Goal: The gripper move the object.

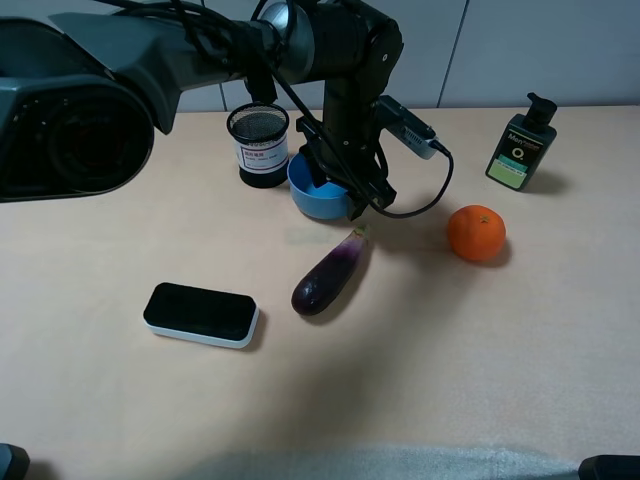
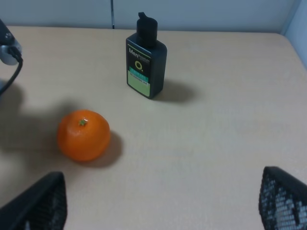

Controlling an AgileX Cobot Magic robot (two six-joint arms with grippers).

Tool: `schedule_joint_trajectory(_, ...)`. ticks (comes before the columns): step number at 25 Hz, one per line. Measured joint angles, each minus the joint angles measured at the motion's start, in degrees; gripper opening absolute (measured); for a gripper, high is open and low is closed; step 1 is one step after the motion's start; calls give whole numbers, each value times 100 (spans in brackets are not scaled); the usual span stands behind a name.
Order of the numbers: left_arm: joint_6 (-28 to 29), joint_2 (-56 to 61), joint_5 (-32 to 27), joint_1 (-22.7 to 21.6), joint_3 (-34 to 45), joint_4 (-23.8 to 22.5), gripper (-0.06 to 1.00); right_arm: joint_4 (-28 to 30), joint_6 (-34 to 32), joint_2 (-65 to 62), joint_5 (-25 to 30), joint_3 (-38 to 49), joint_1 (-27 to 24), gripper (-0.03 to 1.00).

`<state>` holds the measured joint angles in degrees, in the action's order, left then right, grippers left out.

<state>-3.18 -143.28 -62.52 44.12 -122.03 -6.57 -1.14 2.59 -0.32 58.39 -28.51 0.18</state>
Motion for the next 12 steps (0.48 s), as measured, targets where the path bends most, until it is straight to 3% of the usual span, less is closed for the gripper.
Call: schedule_joint_trajectory(12, 23, 216, -6, 0, -6, 16, 69, 0, 0, 0, 0, 0, 0, 61)
